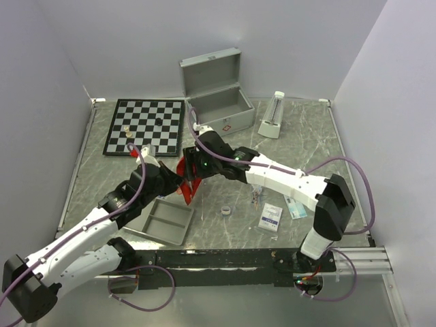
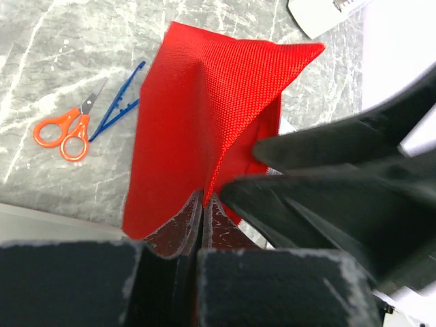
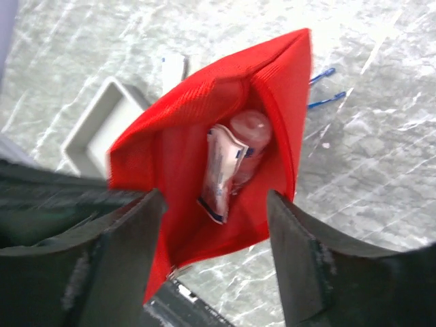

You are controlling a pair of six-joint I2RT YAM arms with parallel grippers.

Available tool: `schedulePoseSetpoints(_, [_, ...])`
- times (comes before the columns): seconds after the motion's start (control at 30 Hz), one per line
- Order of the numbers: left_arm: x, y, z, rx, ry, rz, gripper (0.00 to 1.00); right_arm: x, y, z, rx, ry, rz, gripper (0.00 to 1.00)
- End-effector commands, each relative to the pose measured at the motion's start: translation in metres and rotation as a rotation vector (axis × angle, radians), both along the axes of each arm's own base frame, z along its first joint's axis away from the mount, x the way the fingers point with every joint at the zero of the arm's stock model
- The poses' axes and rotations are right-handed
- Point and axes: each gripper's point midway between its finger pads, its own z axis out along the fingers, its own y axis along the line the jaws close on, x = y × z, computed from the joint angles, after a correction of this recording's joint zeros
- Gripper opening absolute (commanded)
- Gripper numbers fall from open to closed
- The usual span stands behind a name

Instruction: Organize the medicine kit

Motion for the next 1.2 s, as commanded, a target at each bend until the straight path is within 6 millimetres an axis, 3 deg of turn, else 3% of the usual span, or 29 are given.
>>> schedulePoseSetpoints(0.0, [0.005,0.004,0.016,-0.013,-0.051,0.027,0.01,-0.01,-0.003,0.066,0.154,-0.093,0.008,0.72])
schedulePoseSetpoints(0.13, [0.01,0.025,0.015,0.058,-0.043,0.124,0.01,-0.014,-0.033,0.098,0.213,-0.184,-0.039,0.74])
schedulePoseSetpoints(0.27, [0.012,0.044,0.033,0.094,-0.086,0.195,0.01,0.002,-0.069,0.079,0.19,-0.169,-0.117,0.75])
schedulePoseSetpoints(0.37, [0.01,0.057,0.05,0.097,-0.122,0.236,0.01,0.014,-0.078,0.052,0.167,-0.119,-0.13,0.74])
schedulePoseSetpoints(0.47, [0.004,0.072,0.065,0.095,-0.145,0.28,0.01,0.022,-0.073,0.024,0.101,-0.095,-0.116,0.73])
schedulePoseSetpoints(0.57, [-0.003,0.085,0.074,0.093,-0.154,0.323,0.01,0.023,-0.053,-0.007,0.061,-0.027,-0.058,0.72])
schedulePoseSetpoints(0.7, [-0.013,0.103,0.077,0.088,-0.164,0.378,0.01,0.033,-0.024,-0.03,0.022,0.014,-0.032,0.71])
schedulePoseSetpoints(0.87, [-0.02,0.113,0.074,0.069,-0.169,0.405,0.01,0.053,-0.001,-0.065,-0.027,0.136,-0.123,0.72])
schedulePoseSetpoints(1.03, [-0.024,0.118,0.072,0.066,-0.159,0.423,0.01,0.07,-0.004,-0.102,-0.128,0.23,-0.321,0.79])
schedulePoseSetpoints(1.17, [-0.029,0.125,0.072,0.057,-0.163,0.444,0.01,0.07,-0.01,-0.127,-0.196,0.282,-0.404,0.75])
